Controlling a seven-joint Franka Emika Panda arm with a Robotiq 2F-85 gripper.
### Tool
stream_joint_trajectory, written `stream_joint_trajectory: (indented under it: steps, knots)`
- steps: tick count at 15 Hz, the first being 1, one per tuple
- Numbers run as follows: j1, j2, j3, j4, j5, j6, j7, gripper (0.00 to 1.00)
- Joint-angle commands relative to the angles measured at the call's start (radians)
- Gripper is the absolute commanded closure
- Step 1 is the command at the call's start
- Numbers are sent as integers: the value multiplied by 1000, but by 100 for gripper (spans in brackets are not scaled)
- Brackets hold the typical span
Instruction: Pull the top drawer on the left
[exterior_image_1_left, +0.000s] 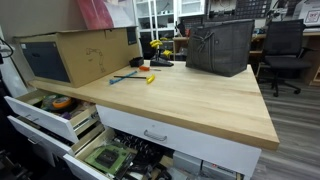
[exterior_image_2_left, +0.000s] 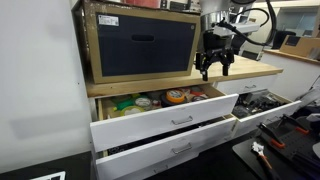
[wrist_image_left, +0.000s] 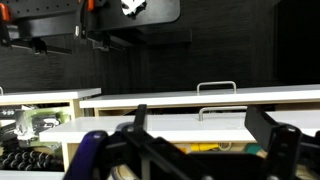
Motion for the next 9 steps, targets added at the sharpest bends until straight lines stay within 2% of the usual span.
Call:
stream_joint_trajectory:
  steps: [1,4,9]
  knots:
    - [-111,-10,93,37,-38,-62,-40,0]
    - [-185,-29,132,44,-62,-71,-54,0]
    - [-257,-89,152,29,-92,-104,-76,0]
